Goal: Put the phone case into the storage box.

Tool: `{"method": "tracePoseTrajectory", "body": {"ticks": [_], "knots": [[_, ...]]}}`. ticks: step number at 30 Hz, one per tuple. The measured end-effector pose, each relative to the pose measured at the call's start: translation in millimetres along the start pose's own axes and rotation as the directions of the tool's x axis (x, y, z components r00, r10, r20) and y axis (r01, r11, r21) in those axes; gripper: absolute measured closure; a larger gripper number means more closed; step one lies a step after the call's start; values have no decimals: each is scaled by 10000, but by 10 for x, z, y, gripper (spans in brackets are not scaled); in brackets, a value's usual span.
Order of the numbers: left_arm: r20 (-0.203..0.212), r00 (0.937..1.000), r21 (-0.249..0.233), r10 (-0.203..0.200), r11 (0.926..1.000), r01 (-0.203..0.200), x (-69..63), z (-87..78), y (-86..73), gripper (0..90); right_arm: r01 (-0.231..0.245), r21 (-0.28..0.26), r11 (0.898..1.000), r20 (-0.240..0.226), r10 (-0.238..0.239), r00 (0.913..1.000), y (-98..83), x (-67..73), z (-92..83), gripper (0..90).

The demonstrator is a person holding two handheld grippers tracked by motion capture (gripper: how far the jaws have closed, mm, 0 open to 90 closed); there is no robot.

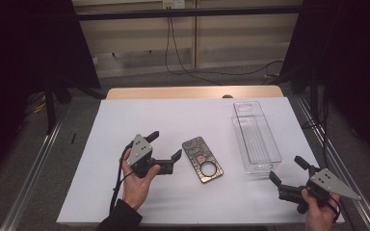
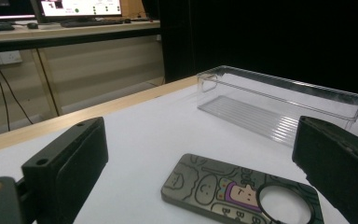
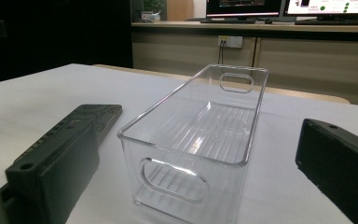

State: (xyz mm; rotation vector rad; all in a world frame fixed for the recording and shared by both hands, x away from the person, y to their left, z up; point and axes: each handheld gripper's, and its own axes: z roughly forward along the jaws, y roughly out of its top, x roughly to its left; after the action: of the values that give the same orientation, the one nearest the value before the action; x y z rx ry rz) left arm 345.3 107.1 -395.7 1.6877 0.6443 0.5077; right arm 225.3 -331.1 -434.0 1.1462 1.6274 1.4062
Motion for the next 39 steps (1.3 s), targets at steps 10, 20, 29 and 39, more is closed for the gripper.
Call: {"method": "tracePoseTrajectory", "body": {"ticks": [10, 20, 29, 39], "knots": [[1356, 9907, 51, -107, 9999, 101, -45, 276, 68, 74, 34, 16, 10000, -89, -34, 10000, -1, 0, 3, 0], [2092, 9778, 337, -86, 9994, 16, -62, 566, 93, 86, 71, 23, 10000, -110, -70, 9999, 1, 2, 0, 0], [2255, 9741, 382, 182, 9989, -275, -92, 786, 115, 94, 73, 77, 9999, -174, -72, 9998, -1, 6, 7, 0], [2410, 9697, 519, 391, 9972, -531, -77, 994, 84, 46, 83, 86, 9999, -145, -82, 9999, -4, 3, 1, 0]]}}
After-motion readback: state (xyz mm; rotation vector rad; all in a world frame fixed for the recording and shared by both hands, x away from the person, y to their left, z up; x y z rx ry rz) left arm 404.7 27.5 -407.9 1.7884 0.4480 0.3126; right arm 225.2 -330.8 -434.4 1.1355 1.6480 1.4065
